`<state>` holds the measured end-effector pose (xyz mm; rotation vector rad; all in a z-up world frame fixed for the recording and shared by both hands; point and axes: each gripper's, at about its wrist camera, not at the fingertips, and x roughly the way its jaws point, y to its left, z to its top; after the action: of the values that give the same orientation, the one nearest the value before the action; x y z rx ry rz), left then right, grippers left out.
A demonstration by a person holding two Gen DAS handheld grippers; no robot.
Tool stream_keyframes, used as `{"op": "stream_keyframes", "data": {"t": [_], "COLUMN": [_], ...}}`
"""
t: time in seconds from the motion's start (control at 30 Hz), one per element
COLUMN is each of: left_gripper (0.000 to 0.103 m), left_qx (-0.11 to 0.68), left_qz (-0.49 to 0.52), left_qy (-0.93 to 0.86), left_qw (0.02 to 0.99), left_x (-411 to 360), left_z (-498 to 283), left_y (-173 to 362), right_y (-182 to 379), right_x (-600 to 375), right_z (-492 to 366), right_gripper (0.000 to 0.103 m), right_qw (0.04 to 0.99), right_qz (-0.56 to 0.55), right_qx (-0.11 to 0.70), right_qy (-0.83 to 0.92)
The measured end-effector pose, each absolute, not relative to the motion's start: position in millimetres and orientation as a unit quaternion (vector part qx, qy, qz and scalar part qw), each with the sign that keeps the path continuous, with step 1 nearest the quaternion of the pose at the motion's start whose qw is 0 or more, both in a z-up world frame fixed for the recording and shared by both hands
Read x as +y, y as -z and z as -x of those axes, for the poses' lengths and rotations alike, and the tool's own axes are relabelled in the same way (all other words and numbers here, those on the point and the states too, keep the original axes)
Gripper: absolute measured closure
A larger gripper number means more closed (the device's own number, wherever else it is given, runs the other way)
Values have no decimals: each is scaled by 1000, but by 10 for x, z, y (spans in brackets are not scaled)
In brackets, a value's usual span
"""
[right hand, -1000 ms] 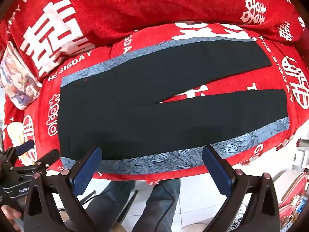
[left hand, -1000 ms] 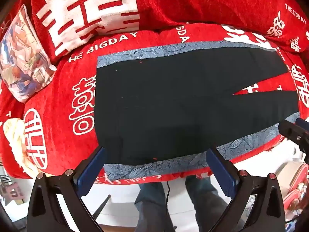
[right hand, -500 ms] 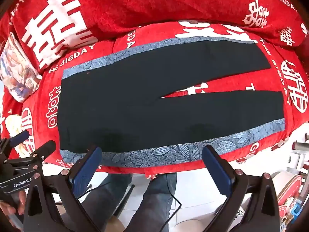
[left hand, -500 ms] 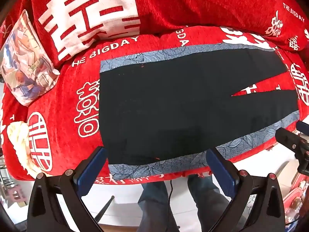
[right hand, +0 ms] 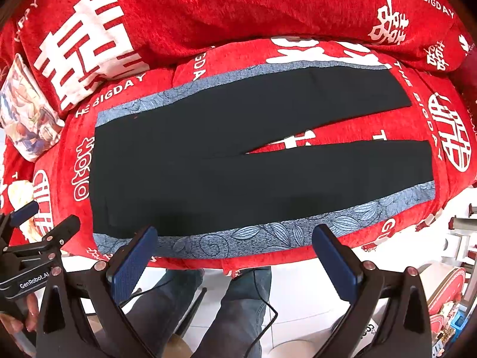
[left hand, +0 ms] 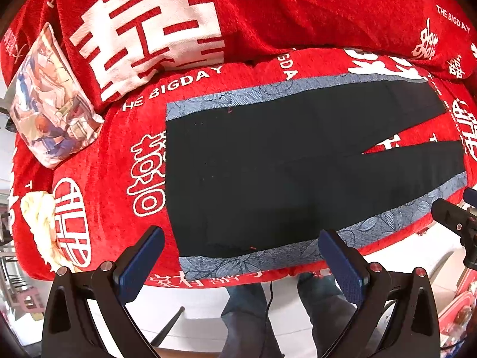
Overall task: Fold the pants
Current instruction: 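Move both grippers toward the waistband of the black trousers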
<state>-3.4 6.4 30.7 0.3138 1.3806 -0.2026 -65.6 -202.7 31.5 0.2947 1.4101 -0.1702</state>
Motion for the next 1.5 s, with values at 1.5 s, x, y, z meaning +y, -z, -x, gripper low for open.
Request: {"op": "stream_keyframes", "data": {"t": [1.5], "left_gripper": [0], "left_qx": [626], "left_qz": [-156], "left_qy": [92], "left_qw": [758], "left_x": [15], "left_z": [-8], "left_y": [-342], "right_y": [-283], "right_x": [-2037], "right_z": [562], "right_gripper": [0], "right_qw": [750], "right_qz": [-130], "right_qx": [644], "right_qy": [72]}}
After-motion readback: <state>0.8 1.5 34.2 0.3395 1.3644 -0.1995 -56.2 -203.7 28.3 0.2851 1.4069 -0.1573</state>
